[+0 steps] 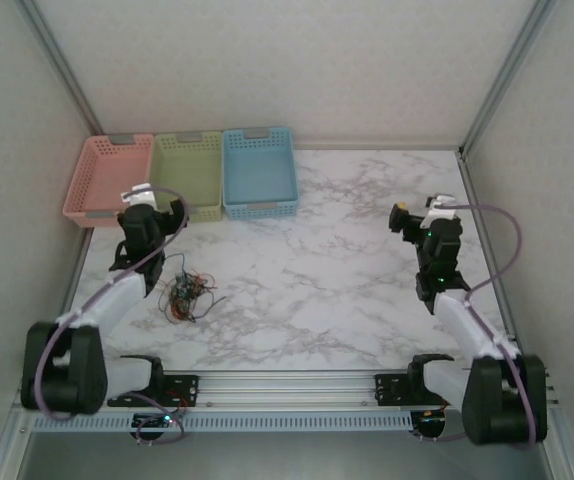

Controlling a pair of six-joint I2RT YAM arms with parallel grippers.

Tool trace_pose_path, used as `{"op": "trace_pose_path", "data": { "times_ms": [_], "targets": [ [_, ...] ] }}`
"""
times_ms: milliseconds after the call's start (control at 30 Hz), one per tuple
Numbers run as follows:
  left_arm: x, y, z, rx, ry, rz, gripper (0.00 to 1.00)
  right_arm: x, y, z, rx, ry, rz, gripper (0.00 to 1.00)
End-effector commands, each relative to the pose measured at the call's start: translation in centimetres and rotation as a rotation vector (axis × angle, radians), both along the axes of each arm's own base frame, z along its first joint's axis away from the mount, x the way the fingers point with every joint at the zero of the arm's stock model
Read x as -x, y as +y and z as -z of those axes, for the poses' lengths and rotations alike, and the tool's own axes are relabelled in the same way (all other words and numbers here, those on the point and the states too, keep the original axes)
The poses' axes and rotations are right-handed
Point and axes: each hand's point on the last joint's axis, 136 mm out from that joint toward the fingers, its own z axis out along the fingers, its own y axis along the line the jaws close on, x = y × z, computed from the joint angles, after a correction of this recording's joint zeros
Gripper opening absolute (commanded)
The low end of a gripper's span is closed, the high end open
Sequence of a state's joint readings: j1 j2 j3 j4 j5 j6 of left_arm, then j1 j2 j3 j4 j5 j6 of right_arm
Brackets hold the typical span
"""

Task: Untangle the cables

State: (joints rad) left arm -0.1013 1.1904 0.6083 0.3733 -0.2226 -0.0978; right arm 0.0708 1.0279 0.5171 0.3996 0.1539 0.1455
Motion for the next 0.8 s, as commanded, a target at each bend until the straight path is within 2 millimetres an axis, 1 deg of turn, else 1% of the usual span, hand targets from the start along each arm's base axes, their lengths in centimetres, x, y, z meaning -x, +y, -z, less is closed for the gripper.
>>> {"op": "trace_pose_path", "data": {
  "times_ms": [0,67,100,133,167,233,333,400,467,533,633,767],
  "targets": [
    [2.2,0.3,-1.1,0.12,-0.004,-0.052,1.0,2.0,0.0,0.0,-0.164,0.084,0.042,0.99],
    [3.2,1.1,-2.9,0.213,-0.005,-0.117,1.0,2.9,-0.5,-0.4,-0.244,0.112,0.089,0.99],
    [3.9,2.2,-3.4,0.271,0.012,-0.204,1.0,3.3,0.0,-0.7,-0.258,0.127,0.066,0.99],
    [4.2,2.8,-3.9,0.309,0.036,-0.25,1.0,3.5,0.6,-0.8,-0.269,0.143,0.033,0.99],
    [4.1,2.5,-4.4,0.325,0.06,-0.233,1.0,3.7,1.1,-0.9,-0.279,0.159,0.004,0.99],
    [2.8,1.6,-6.1,0.326,0.086,-0.171,1.0,4.0,2.2,-0.4,-0.298,0.205,-0.051,0.99],
    [1.2,2.0,-8.2,0.267,0.174,-0.192,1.0,4.5,3.2,1.0,-0.32,0.302,-0.092,0.99],
    [-0.1,2.0,-8.9,0.247,0.227,-0.183,1.0,4.6,3.7,1.7,-0.321,0.342,-0.112,0.99],
    [-1.3,1.5,-8.7,0.258,0.267,-0.144,0.99,4.7,3.8,2.0,-0.321,0.35,-0.119,0.98],
    [-1.9,0.7,-8.1,0.282,0.292,-0.106,0.99,4.8,3.6,1.9,-0.317,0.346,-0.107,0.98],
    [-1.8,-0.5,-5.8,0.332,0.35,-0.063,0.98,4.9,3.3,2.0,-0.305,0.345,-0.096,0.99],
    [-0.9,-2.2,-2.6,0.368,0.422,-0.011,0.98,4.7,3.5,2.1,-0.308,0.347,-0.102,0.99]
  ]
}}
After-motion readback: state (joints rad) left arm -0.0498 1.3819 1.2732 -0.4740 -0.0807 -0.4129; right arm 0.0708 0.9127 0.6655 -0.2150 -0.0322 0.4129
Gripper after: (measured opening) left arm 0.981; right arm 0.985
